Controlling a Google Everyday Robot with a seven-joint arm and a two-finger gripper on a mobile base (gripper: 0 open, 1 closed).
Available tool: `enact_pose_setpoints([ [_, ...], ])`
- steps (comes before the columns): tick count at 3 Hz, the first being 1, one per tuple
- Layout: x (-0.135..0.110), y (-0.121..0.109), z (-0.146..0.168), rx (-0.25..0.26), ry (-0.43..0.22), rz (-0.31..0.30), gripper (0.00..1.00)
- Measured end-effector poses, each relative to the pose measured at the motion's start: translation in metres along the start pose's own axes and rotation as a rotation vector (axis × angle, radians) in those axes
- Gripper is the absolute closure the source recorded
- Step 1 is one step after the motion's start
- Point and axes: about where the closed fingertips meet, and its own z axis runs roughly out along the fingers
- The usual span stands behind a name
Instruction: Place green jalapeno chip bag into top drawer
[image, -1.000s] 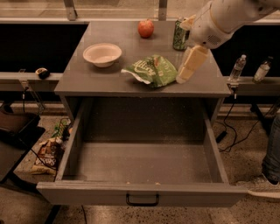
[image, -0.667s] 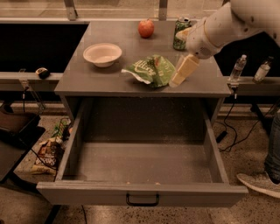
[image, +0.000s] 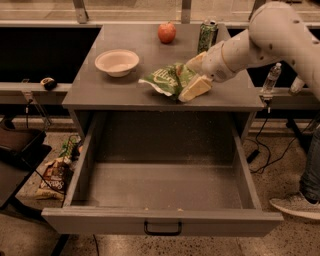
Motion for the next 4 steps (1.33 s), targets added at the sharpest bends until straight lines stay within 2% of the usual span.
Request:
enact_pose_setpoints([
  [2, -0.007, 0.004, 0.036, -0.067, -0.063, 0.009, 0.73],
  [3, -0.007, 0.004, 0.036, -0.067, -0.063, 0.009, 0.96],
  [4, -0.010, 0.003, 0.034, -0.068, -0.062, 0.009, 1.00],
])
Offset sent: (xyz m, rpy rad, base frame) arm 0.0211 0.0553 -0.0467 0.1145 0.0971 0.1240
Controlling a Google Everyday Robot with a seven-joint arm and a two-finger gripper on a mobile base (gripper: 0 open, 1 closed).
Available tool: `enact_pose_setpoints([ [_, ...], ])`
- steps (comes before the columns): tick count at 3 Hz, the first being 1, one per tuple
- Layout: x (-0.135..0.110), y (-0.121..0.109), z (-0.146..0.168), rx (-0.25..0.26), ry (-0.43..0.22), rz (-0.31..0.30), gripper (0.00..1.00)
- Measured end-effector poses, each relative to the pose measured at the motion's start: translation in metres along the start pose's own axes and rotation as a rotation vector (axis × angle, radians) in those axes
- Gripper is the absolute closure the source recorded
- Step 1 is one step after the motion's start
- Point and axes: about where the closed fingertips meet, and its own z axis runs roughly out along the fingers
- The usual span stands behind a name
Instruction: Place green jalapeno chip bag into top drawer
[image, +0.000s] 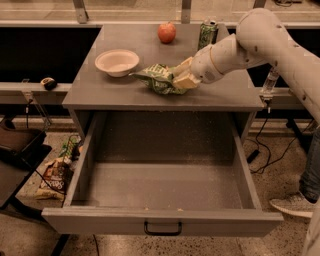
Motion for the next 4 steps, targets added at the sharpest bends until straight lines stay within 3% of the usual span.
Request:
enact_pose_setpoints([
  [1, -0.010, 0.010, 0.002, -0.025, 0.063, -0.011, 1.00],
  [2, -0.012, 0.009, 0.000, -0.024, 0.063, -0.010, 1.00],
  [3, -0.034, 0.023, -0.016, 0.039, 0.132, -0.016, 1.00],
  [4, -0.061, 0.089, -0.052, 0.105, 0.361, -0.051, 1.00],
])
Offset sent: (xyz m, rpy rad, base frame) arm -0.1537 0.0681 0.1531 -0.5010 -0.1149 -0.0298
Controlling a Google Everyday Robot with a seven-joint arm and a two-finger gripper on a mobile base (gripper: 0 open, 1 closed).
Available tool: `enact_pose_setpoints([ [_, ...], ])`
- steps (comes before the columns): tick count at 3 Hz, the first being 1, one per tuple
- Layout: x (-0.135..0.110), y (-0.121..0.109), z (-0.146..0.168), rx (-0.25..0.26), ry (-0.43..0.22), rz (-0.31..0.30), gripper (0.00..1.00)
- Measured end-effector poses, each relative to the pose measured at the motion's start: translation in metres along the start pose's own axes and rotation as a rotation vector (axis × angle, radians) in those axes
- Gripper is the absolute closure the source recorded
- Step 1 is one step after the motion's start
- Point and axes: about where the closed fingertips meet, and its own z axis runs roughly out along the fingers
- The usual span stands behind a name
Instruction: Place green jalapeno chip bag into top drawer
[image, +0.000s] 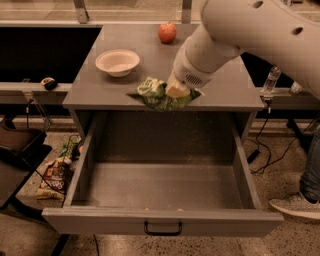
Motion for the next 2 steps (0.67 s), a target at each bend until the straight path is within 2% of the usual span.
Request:
enact_pose_setpoints([
  [1, -0.011, 0.050, -0.059, 0.041, 0.133, -0.056, 1.00],
  [2, -0.009, 0.075, -0.125, 0.103, 0.169, -0.070, 1.00],
])
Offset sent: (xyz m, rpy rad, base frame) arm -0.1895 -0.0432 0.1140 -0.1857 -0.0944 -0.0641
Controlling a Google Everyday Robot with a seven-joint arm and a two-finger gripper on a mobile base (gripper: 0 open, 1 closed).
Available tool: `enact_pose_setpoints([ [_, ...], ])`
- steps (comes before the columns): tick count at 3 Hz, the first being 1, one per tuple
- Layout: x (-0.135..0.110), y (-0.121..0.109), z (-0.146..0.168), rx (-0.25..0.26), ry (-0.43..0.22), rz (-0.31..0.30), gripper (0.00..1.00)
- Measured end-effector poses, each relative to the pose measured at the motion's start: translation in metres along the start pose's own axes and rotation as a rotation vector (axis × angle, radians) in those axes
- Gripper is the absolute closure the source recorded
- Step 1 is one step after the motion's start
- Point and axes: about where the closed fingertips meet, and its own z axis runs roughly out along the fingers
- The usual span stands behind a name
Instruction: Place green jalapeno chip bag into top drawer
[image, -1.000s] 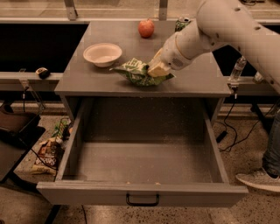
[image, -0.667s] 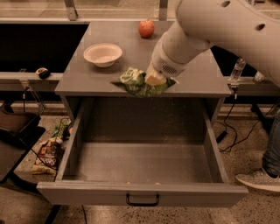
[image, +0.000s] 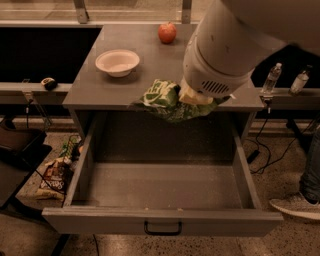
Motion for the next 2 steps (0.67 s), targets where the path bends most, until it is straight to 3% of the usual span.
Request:
enact_pose_setpoints([
  [1, 0.036, 0.019, -0.019, -0.002, -0.041, 0.063, 1.00],
  [2, 0.072, 0.023, 0.000, -0.021, -0.134, 0.151, 1.00],
])
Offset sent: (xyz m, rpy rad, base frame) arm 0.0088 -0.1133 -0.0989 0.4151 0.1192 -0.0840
